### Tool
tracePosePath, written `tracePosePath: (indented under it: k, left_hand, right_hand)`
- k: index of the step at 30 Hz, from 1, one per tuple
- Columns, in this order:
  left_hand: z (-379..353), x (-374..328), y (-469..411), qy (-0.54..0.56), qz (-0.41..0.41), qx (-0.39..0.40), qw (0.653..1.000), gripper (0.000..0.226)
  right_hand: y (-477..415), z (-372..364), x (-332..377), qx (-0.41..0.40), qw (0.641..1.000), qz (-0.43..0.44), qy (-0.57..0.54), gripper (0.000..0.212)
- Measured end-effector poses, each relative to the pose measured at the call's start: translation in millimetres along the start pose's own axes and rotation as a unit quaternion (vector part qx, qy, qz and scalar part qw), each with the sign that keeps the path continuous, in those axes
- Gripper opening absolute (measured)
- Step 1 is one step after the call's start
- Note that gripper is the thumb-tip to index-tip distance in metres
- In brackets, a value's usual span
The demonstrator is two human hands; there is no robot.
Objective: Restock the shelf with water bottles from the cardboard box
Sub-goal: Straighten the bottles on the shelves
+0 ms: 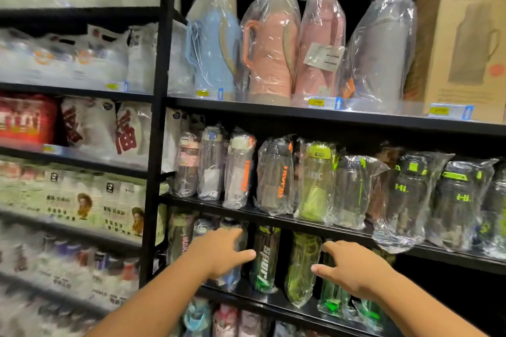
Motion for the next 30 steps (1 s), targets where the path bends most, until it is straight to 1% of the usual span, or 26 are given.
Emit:
tracePosePath:
  k: [4,6,10,12,17,20,24,27,30]
  left_hand:
    - [10.3,24.4,-21.9,0.012,-0.005,-0.017,1.000,0.098]
    - [13.2,38.2,-34.0,0.016,-0.017,-0.021,1.000,0.099]
    - [22.3,71.2,-64.0,0.044,-0.041,-0.036,0.998,0.096]
    - [27.0,87.1,-82.9,0.060,-0.051,-0.041,0.996,0.098]
    - [25.2,111.2,-126.3,0.103,-0.098,-0.054,0.988,0.104]
    - [19.5,115.9,-146.6,0.131,-0.121,-0.052,0.983,0.108]
    - [17.8,107.3,-162.3,0.171,-0.143,-0.061,0.973,0.109]
    - [23.7,100.5,-173.0,0.205,-0.150,-0.094,0.963,0.110]
    - [28.5,94.9,-183.4,0.247,-0.135,-0.117,0.953,0.112]
  right_hand:
    - [-22.2,5.3,17.7,-0.019,1.000,-0.013,-0.008,0.075]
    - [-39.5,4.5,27.6,-0.027,0.999,-0.023,-0.010,0.076]
    - [-78.7,-1.5,57.5,-0.032,0.999,-0.041,-0.008,0.080]
    - [-99.6,-5.8,74.3,-0.028,0.998,-0.052,-0.008,0.078]
    - [-143.7,-10.0,107.0,-0.052,0.996,-0.066,0.007,0.067]
    - [-158.6,-15.8,110.1,-0.069,0.994,-0.088,0.005,0.062]
    - [-173.7,-4.9,102.8,-0.107,0.988,-0.115,0.008,0.053]
    - [-185.5,9.3,88.1,-0.146,0.979,-0.141,-0.023,0.054]
    - [-196.5,15.5,72.6,-0.174,0.970,-0.158,-0.064,0.056]
Point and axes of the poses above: each hand's wrist, its own y-axis away from the middle knuckle, its own z-axis out of the back of the hand, x = y × z, the point moved 10 cm from there along -y, towards the middle knuckle, and after that the axes turned 4 degrees about -y, right-handed, at the moved point
